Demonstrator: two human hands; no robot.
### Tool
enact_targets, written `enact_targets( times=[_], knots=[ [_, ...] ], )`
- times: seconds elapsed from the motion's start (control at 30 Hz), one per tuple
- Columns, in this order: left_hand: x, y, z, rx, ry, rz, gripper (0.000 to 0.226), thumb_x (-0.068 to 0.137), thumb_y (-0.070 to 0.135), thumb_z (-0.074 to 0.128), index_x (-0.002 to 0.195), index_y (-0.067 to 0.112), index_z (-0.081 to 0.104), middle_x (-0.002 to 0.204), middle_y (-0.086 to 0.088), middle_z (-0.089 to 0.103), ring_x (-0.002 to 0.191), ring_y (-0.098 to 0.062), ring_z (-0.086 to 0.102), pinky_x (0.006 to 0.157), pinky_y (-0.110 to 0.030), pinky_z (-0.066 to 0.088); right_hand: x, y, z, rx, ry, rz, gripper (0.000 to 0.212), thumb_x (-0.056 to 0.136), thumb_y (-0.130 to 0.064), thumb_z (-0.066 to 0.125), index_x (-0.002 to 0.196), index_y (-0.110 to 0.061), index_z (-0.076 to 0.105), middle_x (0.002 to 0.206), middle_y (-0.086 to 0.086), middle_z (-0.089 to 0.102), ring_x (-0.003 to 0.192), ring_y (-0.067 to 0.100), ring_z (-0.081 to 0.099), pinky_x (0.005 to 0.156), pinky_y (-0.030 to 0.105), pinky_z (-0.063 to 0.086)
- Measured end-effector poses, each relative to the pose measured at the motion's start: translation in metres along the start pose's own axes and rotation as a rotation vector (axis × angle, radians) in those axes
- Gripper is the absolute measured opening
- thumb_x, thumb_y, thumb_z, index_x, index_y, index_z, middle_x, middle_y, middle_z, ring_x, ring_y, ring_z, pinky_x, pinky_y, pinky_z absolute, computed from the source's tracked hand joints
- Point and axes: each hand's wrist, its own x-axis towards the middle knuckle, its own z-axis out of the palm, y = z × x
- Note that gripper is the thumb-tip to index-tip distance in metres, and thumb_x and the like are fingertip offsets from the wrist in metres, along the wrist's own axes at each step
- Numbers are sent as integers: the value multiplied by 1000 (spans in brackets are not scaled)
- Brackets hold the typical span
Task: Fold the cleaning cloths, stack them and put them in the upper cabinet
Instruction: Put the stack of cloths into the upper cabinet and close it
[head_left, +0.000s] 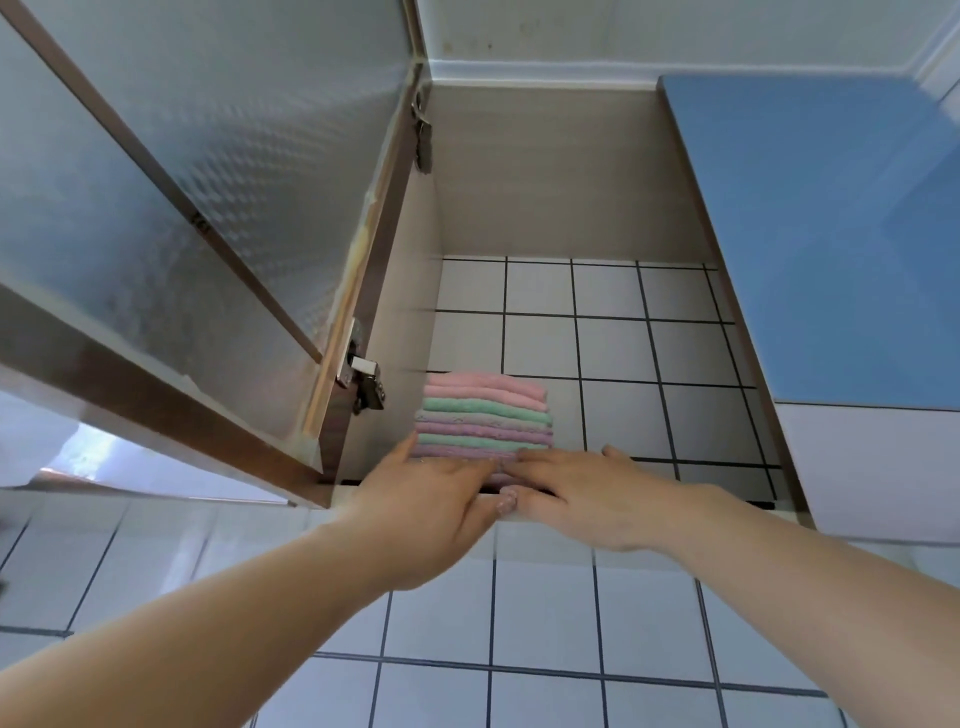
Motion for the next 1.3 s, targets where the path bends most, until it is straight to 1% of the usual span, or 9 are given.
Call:
enact_targets(
  times=[0.07, 0.17, 0.43, 0.67, 0.77, 0.9, 1.03, 1.2, 1.3],
  knots=[
    [6, -3, -5, -26, -72, -15, 66, 84, 66, 2, 122, 38, 48, 121, 13, 58, 115, -13, 48, 98, -35, 40, 7, 5, -1, 81, -67, -25, 52, 87, -71, 19, 134, -53, 34, 145, -24, 35, 135, 9, 33, 108, 42, 30],
    [13, -9, -8, -43, -236, -84, 60, 88, 67, 8, 116, 39, 53, 114, 11, 62, 112, -12, 50, 100, -36, 32, 16, 11, 0, 203, -114, -24, 63, 81, -71, 18, 137, -48, 35, 146, -19, 38, 134, 9, 35, 113, 36, 27],
    [33, -21, -4, -214, -502, -165, 75, 79, 78, 6, 140, 44, 32, 145, 11, 40, 136, -17, 31, 112, -39, 25, 32, 7, 3, 252, -165, 27, 49, 98, -49, 19, 144, -39, 30, 153, -9, 29, 139, 14, 27, 117, 36, 19],
    [22, -21, 5, -75, -196, -147, 84, 72, 82, 3, 140, 39, 27, 134, 11, 53, 123, -15, 47, 102, -38, 36, 19, -5, -2, 178, -36, 53, 41, 100, -34, 24, 133, -28, 46, 144, 0, 45, 127, 20, 43, 104, 35, 36],
    [15, -15, 9, 3, -40, -193, 82, 77, 78, 7, 142, 32, 28, 135, 8, 51, 124, -15, 46, 106, -39, 33, 13, -6, 2, 56, 189, 104, 42, 95, -32, 29, 134, -26, 44, 140, 1, 46, 124, 23, 46, 99, 39, 40],
    [-2, 6, 11, 55, 237, -281, 68, 82, 63, 16, 129, 25, 47, 121, 5, 59, 115, -19, 53, 100, -39, 37, 3, -18, 17, -93, 584, 100, 52, 79, -33, 19, 103, -13, 61, 99, 7, 63, 90, 30, 61, 79, 39, 44],
    [-31, 27, 2, -120, 417, -287, 57, 83, 51, 38, 128, 19, 48, 119, 0, 60, 112, -23, 55, 91, -38, 48, -22, -31, 25, -103, 566, 90, 53, 79, -33, 22, 115, -18, 58, 119, 2, 59, 113, 23, 56, 98, 50, 43],
    [-75, 38, -21, -255, 421, -406, 60, 90, 39, 52, 143, 25, 29, 141, 4, 41, 131, -15, 34, 106, -30, 32, -68, -43, 22, -228, 550, 28, 50, 77, -27, 33, 121, -19, 56, 127, 5, 57, 121, 26, 54, 99, 54, 40],
    [-106, 41, -38, -289, 416, -431, 55, 90, 35, 53, 141, 27, 32, 140, 6, 40, 131, -14, 35, 106, -28, 31, -88, -55, 16, -271, 518, -41, 53, 79, -27, 33, 129, -19, 51, 134, 6, 52, 126, 26, 49, 102, 52, 38]
  ],
)
